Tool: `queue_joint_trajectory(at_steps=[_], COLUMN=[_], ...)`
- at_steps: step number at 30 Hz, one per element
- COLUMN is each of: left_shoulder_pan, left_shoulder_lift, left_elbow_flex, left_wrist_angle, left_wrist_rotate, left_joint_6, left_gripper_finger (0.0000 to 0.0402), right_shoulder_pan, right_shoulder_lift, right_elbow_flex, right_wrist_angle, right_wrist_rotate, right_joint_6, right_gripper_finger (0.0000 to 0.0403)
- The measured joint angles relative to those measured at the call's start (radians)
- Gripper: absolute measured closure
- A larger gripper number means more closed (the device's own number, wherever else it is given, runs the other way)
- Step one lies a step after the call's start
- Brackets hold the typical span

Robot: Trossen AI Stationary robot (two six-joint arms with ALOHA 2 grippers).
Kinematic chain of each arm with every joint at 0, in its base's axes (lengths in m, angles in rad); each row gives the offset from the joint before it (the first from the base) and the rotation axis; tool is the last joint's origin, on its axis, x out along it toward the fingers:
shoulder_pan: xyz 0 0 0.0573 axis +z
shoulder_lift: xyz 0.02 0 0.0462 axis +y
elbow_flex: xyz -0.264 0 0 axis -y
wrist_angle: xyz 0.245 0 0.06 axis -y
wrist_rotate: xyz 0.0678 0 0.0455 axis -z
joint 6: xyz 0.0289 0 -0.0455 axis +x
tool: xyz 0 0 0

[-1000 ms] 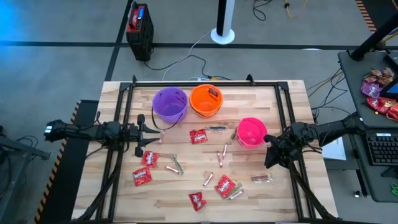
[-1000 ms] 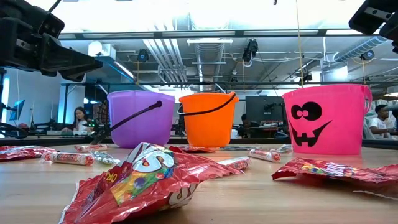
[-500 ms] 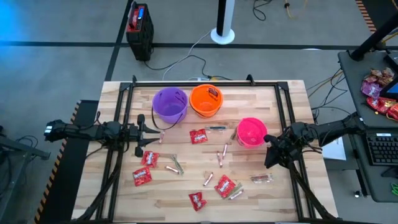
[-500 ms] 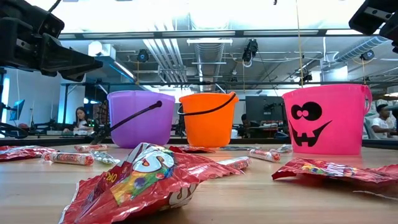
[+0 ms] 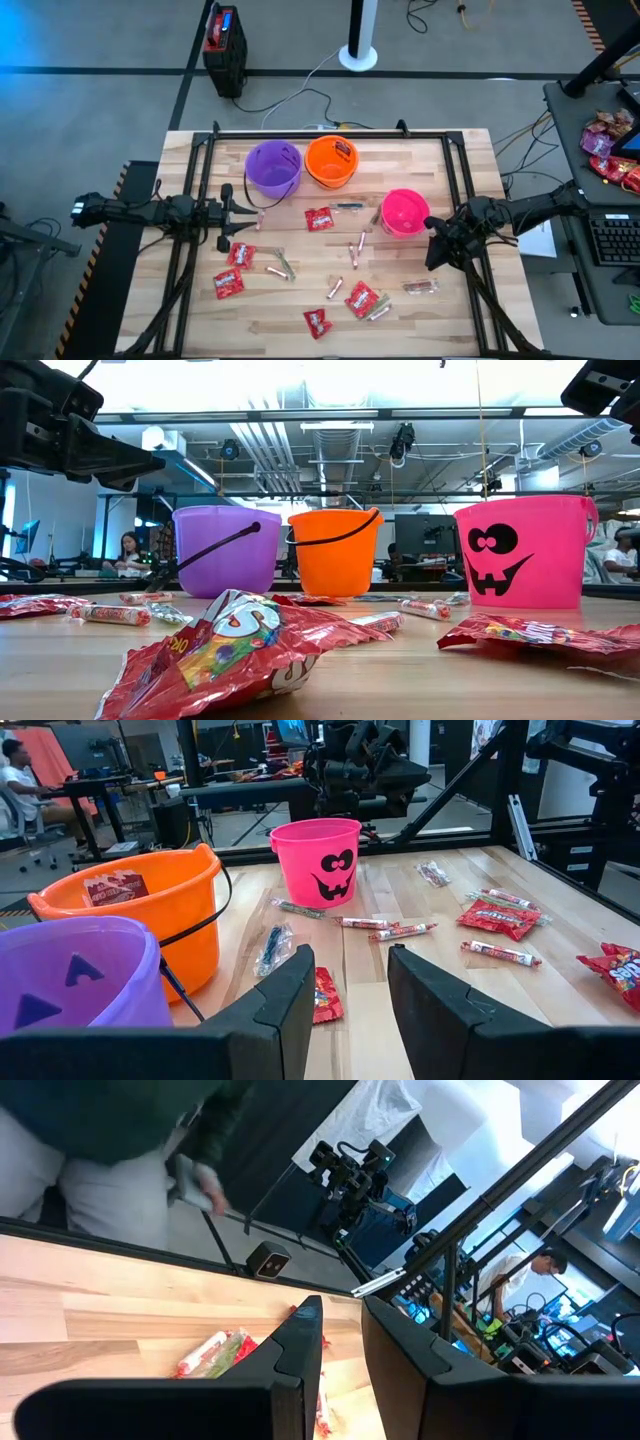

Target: Sort candy by brand, put in halloween buckets

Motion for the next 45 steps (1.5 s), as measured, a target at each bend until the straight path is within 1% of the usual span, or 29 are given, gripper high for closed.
queue_joint_trajectory(at_steps=[7,10,16,18,19,21,22,24,26,29,31,34,36,37,38,40,42,43,44,45], left_shoulder_pan=[0.000,0.000,0.000,-0.001,-0.001,-0.001,-0.001,-0.001,-0.001,-0.001,-0.001,-0.001,-0.001,-0.001,-0.001,-0.001,-0.001,-0.001,-0.001,-0.001], left_shoulder_lift=[0.000,0.000,0.000,0.000,0.000,0.001,0.001,0.002,0.007,0.014,0.024,0.040,0.045,0.046,0.049,0.056,0.062,0.064,0.064,0.065], left_elbow_flex=[0.000,0.000,0.000,0.000,0.000,0.000,0.000,0.000,0.000,0.000,0.000,0.001,0.001,0.001,0.000,0.001,0.001,0.001,0.001,0.000], left_wrist_angle=[0.000,0.000,0.015,0.053,0.072,0.106,0.118,0.146,0.197,0.305,0.410,0.534,0.584,0.599,0.611,0.625,0.628,0.628,0.627,0.629], left_wrist_rotate=[0.000,0.000,0.000,0.002,0.006,0.009,0.008,-0.022,-0.059,-0.060,-0.060,-0.060,-0.060,-0.060,-0.059,-0.052,-0.040,-0.036,-0.035,-0.035], left_joint_6=[0.000,0.000,-0.001,-0.068,-0.134,-0.315,-0.388,-0.419,-0.432,-0.437,-0.430,-0.400,-0.381,-0.379,-0.379,-0.384,-0.398,-0.400,-0.400,-0.399], left_gripper_finger=[0.0288,0.0288,0.0288,0.0288,0.0288,0.0288,0.0288,0.0288,0.0288,0.0288,0.0288,0.0288,0.0288,0.0288,0.0288,0.0288,0.0288,0.0288,0.0288,0.0288], right_shoulder_pan=[0.000,-0.001,-0.001,-0.001,-0.001,-0.001,-0.001,-0.001,-0.001,-0.001,-0.001,-0.001,-0.001,0.000,0.001,0.002,0.002,0.002,0.002,0.002], right_shoulder_lift=[0.000,0.000,0.000,0.000,0.000,0.000,0.000,-0.001,0.000,-0.001,-0.001,-0.002,-0.001,-0.002,-0.002,-0.003,-0.002,-0.002,-0.002,0.000], right_elbow_flex=[0.000,0.000,0.000,0.000,0.000,0.000,0.000,0.000,0.000,0.000,0.000,0.000,0.000,0.000,0.000,0.000,0.000,0.001,0.007,0.026], right_wrist_angle=[0.000,0.022,0.008,0.008,0.008,0.011,0.025,0.039,0.037,0.041,0.084,0.116,0.170,0.200,0.224,0.283,0.382,0.437,0.467,0.461], right_wrist_rotate=[0.000,0.000,0.000,0.000,0.000,0.004,0.028,0.100,0.137,0.159,0.187,0.204,0.210,0.209,0.207,0.203,0.235,0.281,0.351,0.438], right_joint_6=[0.001,0.055,0.142,0.165,0.185,0.223,0.238,0.243,0.221,0.087,-0.012,-0.087,-0.126,-0.106,-0.051,0.107,0.253,0.351,0.447,0.535], right_gripper_finger=[0.0335,0.0335,0.0335,0.0335,0.0335,0.0335,0.0335,0.0335,0.0335,0.0335,0.0335,0.0335,0.0335,0.0335,0.0335,0.0335,0.0335,0.0335,0.0335,0.0335])
